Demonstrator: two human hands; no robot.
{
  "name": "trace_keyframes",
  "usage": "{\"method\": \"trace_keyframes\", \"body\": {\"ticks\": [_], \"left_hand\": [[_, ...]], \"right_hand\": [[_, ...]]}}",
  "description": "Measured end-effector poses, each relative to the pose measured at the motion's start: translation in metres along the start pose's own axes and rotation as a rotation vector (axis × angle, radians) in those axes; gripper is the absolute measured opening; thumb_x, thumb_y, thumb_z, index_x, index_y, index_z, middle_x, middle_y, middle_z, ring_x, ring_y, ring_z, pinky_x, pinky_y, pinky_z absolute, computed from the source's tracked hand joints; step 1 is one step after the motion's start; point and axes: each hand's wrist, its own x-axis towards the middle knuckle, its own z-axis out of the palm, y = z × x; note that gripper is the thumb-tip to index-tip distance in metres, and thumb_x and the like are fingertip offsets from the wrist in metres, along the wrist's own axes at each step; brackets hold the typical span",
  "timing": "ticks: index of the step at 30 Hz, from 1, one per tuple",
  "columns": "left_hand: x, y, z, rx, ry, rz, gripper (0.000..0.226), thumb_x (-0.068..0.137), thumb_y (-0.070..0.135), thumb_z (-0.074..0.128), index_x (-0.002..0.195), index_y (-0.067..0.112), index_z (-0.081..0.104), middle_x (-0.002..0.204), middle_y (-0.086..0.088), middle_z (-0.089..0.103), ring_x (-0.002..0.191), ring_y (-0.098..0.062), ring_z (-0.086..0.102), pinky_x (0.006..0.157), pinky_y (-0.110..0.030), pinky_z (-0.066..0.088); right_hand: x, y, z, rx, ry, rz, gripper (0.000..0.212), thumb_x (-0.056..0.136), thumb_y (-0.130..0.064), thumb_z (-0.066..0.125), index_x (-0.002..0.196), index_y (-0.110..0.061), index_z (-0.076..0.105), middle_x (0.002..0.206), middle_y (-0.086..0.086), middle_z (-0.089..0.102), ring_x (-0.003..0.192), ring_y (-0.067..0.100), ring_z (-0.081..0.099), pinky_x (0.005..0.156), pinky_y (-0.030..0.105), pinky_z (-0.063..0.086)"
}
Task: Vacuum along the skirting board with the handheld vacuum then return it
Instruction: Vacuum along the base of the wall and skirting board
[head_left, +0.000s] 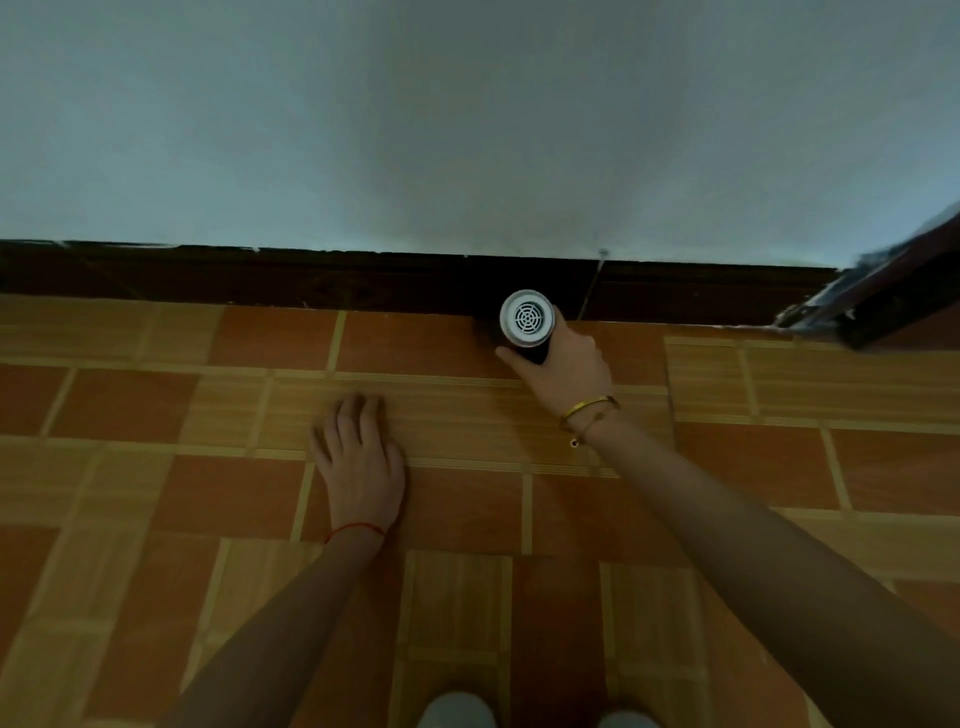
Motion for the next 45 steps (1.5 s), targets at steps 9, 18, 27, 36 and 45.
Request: {"method": "trace_keyframes", "body": {"ticks": [9, 18, 27, 36, 45], "left_hand": [[-0.001, -0.006, 0.0, -0.025, 0.026, -0.037, 0.053, 0.095, 0.029, 0.033, 0.145, 0.013, 0.042, 0.149, -0.012, 0.042, 0.14, -0.033, 0.036, 0.118, -0.061, 0.017], [0.002, -0.006, -0.001, 0.002, 0.021, -0.055, 0.053, 0.094, 0.028, 0.037, 0.145, 0.015, 0.043, 0.15, -0.01, 0.042, 0.142, -0.03, 0.035, 0.118, -0.06, 0.018], [0.002, -0.006, -0.003, -0.02, 0.0, -0.051, 0.054, 0.094, 0.028, 0.037, 0.146, 0.014, 0.044, 0.15, -0.009, 0.042, 0.144, -0.029, 0.033, 0.119, -0.06, 0.016], [0.0, -0.005, -0.001, -0.024, 0.03, -0.038, 0.051, 0.095, 0.03, 0.039, 0.143, 0.013, 0.045, 0.149, -0.011, 0.043, 0.142, -0.03, 0.033, 0.119, -0.061, 0.016], [-0.003, 0.007, -0.002, 0.068, 0.014, 0.171, 0.047, 0.092, 0.022, 0.035, 0.136, 0.013, 0.05, 0.14, -0.015, 0.05, 0.132, -0.035, 0.044, 0.113, -0.065, 0.027]], "right_hand": [[0.033, -0.037, 0.038, 0.091, -0.132, -0.167, 0.074, 0.076, -0.061, 0.064, 0.136, -0.024, 0.044, 0.115, 0.002, 0.068, 0.105, 0.023, 0.063, 0.09, 0.041, 0.052], [0.061, -0.111, 0.087, 0.068, -0.263, -0.331, 0.074, 0.077, -0.057, 0.066, 0.138, -0.024, 0.041, 0.124, 0.003, 0.063, 0.112, 0.024, 0.06, 0.089, 0.037, 0.052], [0.063, -0.125, 0.101, 0.058, -0.248, -0.345, 0.071, 0.078, -0.056, 0.066, 0.137, -0.024, 0.042, 0.121, 0.003, 0.065, 0.108, 0.025, 0.062, 0.084, 0.035, 0.053], [0.04, -0.042, 0.042, 0.057, -0.152, -0.204, 0.072, 0.077, -0.059, 0.065, 0.133, -0.019, 0.047, 0.114, 0.003, 0.068, 0.104, 0.021, 0.063, 0.086, 0.039, 0.055], [0.011, 0.02, -0.013, 0.005, -0.048, -0.048, 0.066, 0.077, -0.055, 0.067, 0.129, -0.018, 0.051, 0.111, 0.005, 0.069, 0.103, 0.022, 0.063, 0.084, 0.039, 0.054]]}}
